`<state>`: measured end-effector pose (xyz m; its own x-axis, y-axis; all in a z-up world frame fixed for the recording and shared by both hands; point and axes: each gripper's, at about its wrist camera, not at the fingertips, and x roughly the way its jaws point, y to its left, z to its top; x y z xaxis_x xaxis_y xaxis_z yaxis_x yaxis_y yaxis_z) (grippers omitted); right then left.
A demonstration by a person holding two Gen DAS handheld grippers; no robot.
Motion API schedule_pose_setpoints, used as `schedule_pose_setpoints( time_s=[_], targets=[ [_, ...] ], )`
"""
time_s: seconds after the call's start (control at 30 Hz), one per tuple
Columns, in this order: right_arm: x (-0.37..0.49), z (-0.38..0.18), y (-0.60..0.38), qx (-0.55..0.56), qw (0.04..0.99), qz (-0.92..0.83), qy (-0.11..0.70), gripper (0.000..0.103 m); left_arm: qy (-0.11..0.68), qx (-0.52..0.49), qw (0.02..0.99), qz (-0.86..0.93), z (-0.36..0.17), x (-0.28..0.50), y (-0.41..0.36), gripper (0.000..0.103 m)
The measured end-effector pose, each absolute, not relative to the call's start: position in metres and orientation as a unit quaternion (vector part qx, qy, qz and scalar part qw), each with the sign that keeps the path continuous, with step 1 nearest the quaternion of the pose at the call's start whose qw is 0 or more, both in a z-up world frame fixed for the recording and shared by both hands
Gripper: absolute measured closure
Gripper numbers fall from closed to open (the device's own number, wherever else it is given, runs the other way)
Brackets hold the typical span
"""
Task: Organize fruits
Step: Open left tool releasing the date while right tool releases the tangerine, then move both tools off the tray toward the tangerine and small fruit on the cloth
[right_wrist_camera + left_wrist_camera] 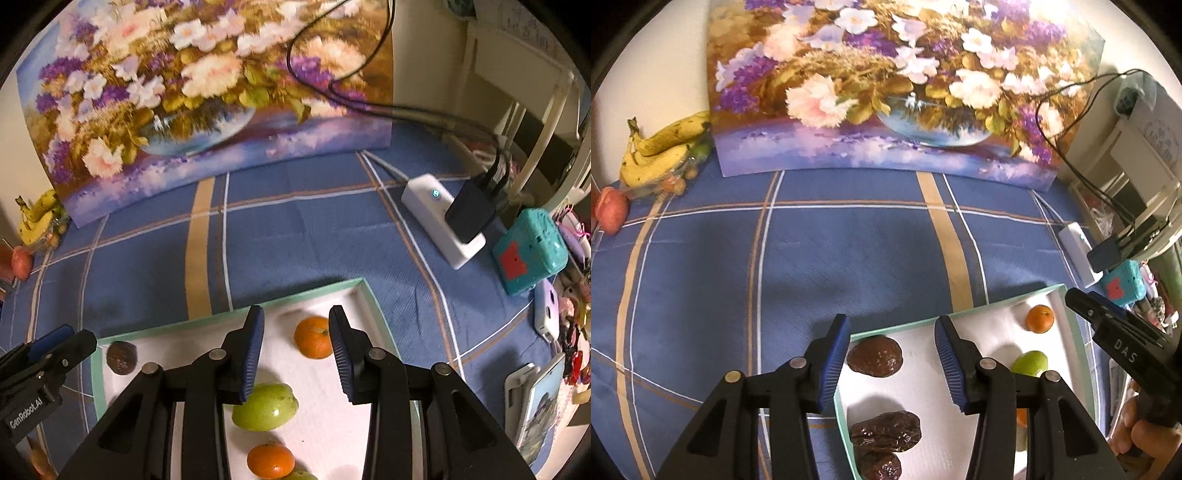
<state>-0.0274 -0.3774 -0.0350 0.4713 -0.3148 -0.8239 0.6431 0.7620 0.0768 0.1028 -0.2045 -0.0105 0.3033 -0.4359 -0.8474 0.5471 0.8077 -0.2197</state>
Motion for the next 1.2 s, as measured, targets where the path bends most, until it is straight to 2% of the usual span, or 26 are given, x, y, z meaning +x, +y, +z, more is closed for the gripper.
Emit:
schedule_pose_setpoints(
  time_s=[0.17, 0.27, 0.33, 0.4, 0.47, 0.5, 0.6, 0.67, 0.77, 1.07, 1.13, 1.2],
  targets=[
    [-0.030, -0.025, -0.375, 0.185, 0.841, -0.287, 0.419, 0.066, 0.502, 0.042, 0.811, -0.298, -0.006, 0.106, -0.199, 0.051],
    [-0.031, -0.022, -0.376, 0.184, 0.842, -0.288, 0.417, 0.066, 0.503, 0.039, 0.814, -0.288, -0.006, 0.109, -0.195, 0.045],
    [-0.031, -0.022, -0.375, 0.184, 0.842, -0.287, 0.417, 0.066, 0.504, 0.037, 0.816, -0.281, -0.007, 0.111, -0.193, 0.044],
    [-0.031, -0.022, -0.376, 0.184, 0.842, -0.287, 0.417, 0.066, 0.504, 0.038, 0.819, -0.271, -0.008, 0.113, -0.191, 0.038],
    [-0.030, -0.023, -0.377, 0.186, 0.841, -0.288, 0.419, 0.066, 0.503, 0.039, 0.825, -0.256, -0.009, 0.115, -0.188, 0.025],
    [-0.030, -0.024, -0.377, 0.185, 0.840, -0.289, 0.420, 0.064, 0.503, 0.038, 0.827, -0.247, -0.010, 0.116, -0.186, 0.023],
    [-0.029, -0.026, -0.377, 0.180, 0.838, -0.291, 0.425, 0.044, 0.506, 0.034, 0.831, -0.229, -0.012, 0.121, -0.180, 0.018],
    [-0.029, -0.028, -0.377, 0.180, 0.838, -0.289, 0.427, 0.044, 0.507, 0.032, 0.834, -0.215, -0.014, 0.124, -0.176, 0.013],
    [-0.027, -0.030, -0.375, 0.176, 0.837, -0.286, 0.432, 0.033, 0.513, 0.033, 0.835, -0.199, -0.016, 0.129, -0.172, 0.001],
    [-0.019, -0.041, -0.370, 0.159, 0.834, -0.275, 0.451, 0.024, 0.518, 0.019, 0.840, -0.163, -0.021, 0.138, -0.158, 0.000],
    [-0.017, -0.043, -0.369, 0.158, 0.835, -0.273, 0.452, 0.007, 0.518, 0.019, 0.841, -0.156, -0.023, 0.139, -0.156, 0.000],
    [-0.016, -0.044, -0.368, 0.158, 0.836, -0.258, 0.458, 0.006, 0.520, 0.018, 0.840, -0.152, -0.024, 0.140, -0.154, 0.000]
  ],
)
